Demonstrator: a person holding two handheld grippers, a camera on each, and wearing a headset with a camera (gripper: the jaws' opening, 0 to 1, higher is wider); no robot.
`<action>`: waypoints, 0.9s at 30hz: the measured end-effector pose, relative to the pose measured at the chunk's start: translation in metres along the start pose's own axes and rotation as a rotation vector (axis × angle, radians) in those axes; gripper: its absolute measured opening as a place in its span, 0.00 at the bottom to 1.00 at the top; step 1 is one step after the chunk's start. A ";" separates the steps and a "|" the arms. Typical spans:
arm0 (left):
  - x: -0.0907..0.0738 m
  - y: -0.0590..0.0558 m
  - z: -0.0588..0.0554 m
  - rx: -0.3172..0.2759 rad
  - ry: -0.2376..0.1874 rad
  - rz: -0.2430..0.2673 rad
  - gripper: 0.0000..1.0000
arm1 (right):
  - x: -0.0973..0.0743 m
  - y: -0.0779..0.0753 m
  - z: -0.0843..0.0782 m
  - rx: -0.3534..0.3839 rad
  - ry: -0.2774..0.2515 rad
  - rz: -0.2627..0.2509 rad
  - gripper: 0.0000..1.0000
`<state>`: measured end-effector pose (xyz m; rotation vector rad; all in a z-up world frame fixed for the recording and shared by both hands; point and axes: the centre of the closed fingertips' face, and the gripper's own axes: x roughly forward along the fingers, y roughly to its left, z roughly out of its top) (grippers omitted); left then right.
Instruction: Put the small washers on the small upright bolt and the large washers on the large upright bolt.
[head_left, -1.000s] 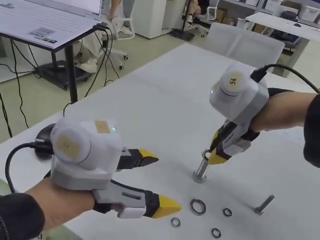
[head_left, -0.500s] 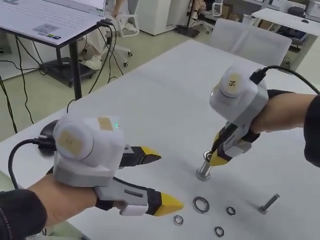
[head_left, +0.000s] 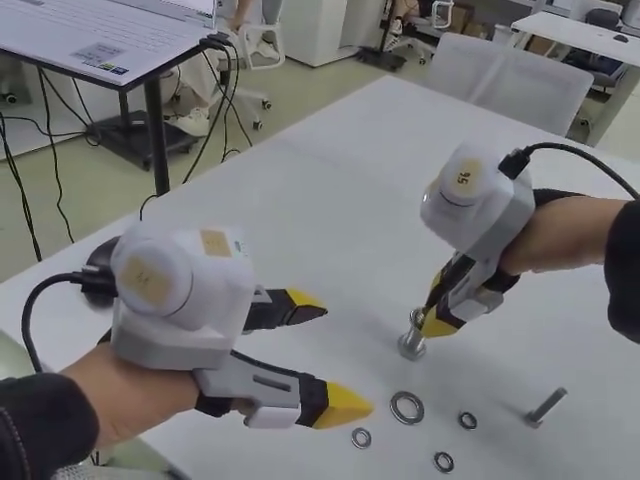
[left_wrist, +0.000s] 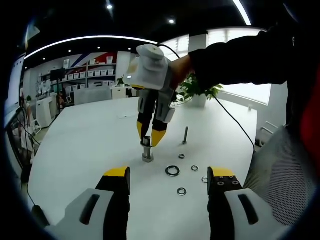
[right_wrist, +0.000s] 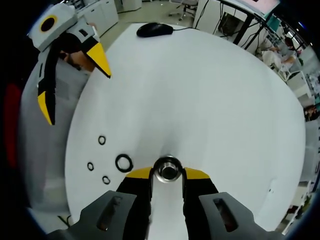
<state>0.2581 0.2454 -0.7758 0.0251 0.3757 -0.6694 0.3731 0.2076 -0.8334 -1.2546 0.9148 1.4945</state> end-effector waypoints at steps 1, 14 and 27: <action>0.000 0.000 0.000 -0.001 0.000 0.000 0.62 | 0.003 -0.001 -0.001 0.000 0.000 0.000 0.23; -0.001 0.001 -0.001 -0.002 0.003 0.007 0.61 | 0.028 0.001 0.000 0.024 0.000 0.005 0.23; 0.000 0.000 -0.002 -0.003 0.006 0.004 0.61 | 0.030 0.004 -0.003 0.035 -0.005 0.009 0.24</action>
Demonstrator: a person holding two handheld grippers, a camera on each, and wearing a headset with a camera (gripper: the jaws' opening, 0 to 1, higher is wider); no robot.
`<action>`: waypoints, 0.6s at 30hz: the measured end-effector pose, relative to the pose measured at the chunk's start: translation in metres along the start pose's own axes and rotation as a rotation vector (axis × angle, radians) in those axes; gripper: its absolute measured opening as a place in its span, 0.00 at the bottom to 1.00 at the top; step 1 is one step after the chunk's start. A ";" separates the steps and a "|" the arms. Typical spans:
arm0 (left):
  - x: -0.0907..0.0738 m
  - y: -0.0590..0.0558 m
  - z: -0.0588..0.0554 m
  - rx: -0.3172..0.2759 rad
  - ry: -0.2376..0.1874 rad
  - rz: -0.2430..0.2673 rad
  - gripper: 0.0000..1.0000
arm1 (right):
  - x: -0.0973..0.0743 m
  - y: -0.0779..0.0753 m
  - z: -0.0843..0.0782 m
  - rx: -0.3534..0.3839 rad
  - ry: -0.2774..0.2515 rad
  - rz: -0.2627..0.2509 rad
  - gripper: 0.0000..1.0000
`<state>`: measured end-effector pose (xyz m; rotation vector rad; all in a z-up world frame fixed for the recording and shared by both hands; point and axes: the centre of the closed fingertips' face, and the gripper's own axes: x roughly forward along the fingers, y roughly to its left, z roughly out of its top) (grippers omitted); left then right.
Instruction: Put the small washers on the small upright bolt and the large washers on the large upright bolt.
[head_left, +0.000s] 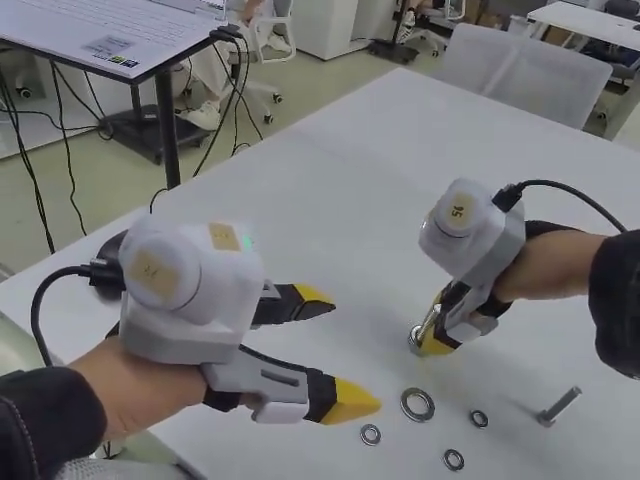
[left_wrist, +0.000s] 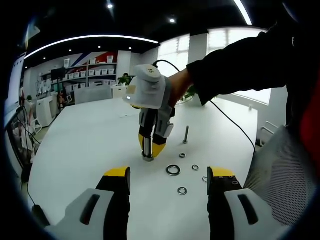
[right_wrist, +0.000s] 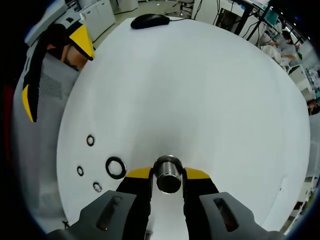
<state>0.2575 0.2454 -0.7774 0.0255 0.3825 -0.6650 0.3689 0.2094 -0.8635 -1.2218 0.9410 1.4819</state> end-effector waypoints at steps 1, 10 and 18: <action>0.000 0.000 0.000 0.000 0.002 -0.001 0.61 | 0.000 0.000 0.000 0.000 -0.002 -0.001 0.24; 0.000 -0.002 0.000 0.003 0.007 -0.002 0.61 | -0.003 -0.002 -0.005 -0.001 -0.016 -0.010 0.30; 0.000 -0.003 0.000 0.005 0.010 -0.004 0.61 | -0.010 -0.001 -0.014 0.021 -0.027 -0.017 0.31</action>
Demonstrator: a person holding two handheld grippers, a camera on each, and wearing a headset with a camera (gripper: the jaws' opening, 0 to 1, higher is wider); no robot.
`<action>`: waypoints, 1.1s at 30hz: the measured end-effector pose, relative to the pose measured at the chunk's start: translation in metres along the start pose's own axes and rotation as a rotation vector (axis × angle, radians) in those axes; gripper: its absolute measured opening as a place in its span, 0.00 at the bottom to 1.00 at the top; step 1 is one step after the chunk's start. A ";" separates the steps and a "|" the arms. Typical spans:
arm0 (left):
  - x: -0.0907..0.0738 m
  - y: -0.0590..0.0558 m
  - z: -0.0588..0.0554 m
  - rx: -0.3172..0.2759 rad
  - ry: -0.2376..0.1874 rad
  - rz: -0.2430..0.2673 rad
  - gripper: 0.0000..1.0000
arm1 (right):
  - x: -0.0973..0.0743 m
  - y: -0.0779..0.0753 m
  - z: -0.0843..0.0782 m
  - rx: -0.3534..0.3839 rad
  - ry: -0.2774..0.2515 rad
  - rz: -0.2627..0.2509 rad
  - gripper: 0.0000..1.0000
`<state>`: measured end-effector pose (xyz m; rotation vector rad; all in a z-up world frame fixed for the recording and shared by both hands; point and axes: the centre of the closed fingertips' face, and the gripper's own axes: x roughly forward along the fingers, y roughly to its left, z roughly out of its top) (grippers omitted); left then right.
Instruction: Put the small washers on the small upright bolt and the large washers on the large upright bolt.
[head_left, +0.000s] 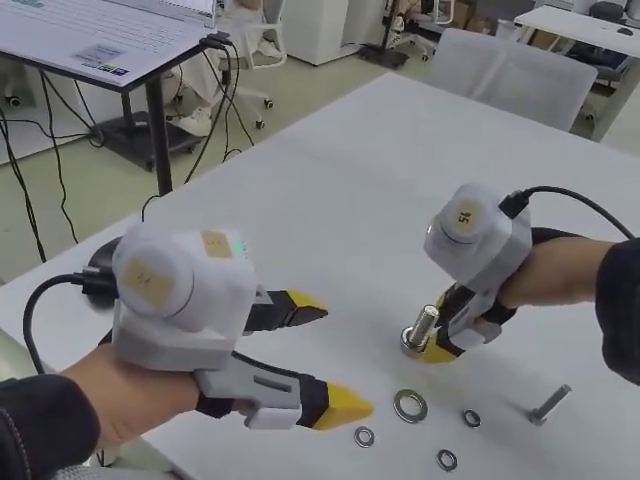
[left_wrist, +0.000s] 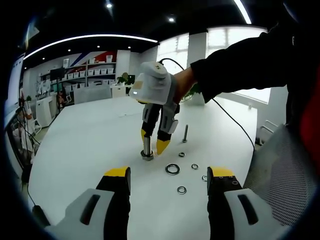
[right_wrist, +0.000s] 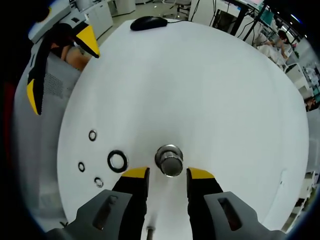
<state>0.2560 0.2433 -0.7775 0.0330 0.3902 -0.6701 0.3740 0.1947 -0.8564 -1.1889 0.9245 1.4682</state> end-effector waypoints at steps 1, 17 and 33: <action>0.000 0.000 0.000 -0.001 0.001 0.000 0.61 | -0.002 0.002 0.000 0.006 -0.006 0.000 0.31; 0.000 -0.001 -0.001 0.014 0.007 -0.010 0.61 | -0.015 0.022 -0.008 0.014 -0.020 -0.006 0.31; 0.000 -0.002 -0.001 0.021 0.008 -0.012 0.61 | -0.009 0.051 -0.008 -0.006 -0.023 0.021 0.31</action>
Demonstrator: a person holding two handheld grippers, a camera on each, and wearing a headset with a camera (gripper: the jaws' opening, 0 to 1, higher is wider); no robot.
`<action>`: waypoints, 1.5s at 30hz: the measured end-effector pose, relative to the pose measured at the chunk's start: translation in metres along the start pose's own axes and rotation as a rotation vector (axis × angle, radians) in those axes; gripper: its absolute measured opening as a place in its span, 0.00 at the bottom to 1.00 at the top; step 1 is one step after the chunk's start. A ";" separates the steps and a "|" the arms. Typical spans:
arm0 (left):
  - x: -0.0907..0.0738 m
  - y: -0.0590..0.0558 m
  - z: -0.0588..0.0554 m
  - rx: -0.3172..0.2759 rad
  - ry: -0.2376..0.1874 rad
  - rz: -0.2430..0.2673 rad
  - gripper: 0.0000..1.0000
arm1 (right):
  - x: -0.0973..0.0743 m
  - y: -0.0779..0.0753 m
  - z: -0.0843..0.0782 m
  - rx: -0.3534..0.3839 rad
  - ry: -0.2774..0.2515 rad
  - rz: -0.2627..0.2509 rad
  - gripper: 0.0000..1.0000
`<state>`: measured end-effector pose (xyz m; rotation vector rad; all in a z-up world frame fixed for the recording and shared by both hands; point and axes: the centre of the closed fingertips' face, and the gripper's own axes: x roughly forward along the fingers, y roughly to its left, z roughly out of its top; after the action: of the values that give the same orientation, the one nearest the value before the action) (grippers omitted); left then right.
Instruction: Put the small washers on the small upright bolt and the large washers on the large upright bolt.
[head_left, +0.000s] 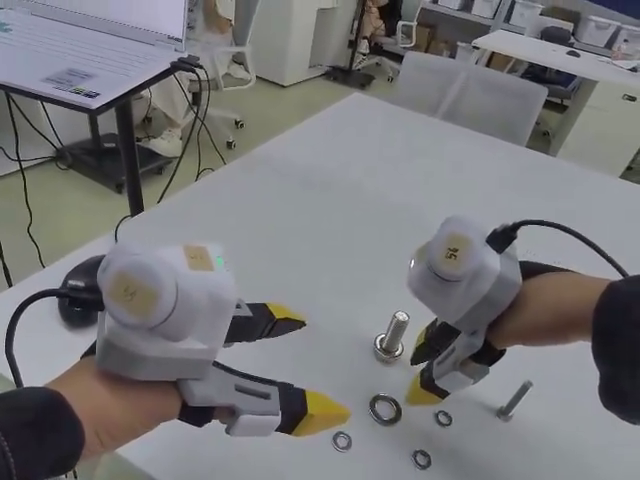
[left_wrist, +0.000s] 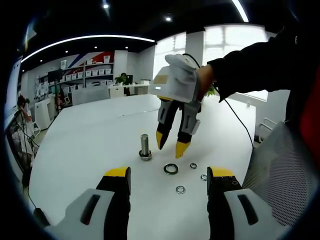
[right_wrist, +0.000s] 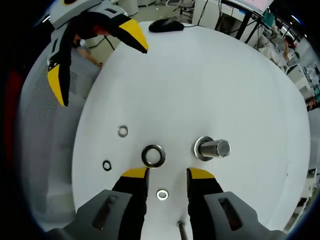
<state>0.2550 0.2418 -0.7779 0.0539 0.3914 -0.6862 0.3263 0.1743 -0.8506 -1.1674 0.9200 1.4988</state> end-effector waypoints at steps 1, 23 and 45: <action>0.000 0.000 0.000 -0.001 -0.001 -0.001 0.61 | 0.001 0.002 0.001 -0.002 -0.001 0.002 0.32; 0.000 0.000 0.000 0.000 0.000 -0.004 0.60 | 0.030 0.021 0.006 -0.053 0.038 0.005 0.36; 0.000 -0.001 -0.001 -0.002 0.003 -0.005 0.59 | 0.031 0.022 0.006 -0.013 0.038 0.011 0.35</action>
<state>0.2536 0.2409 -0.7790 0.0517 0.3949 -0.6902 0.3016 0.1823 -0.8789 -1.2052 0.9450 1.4977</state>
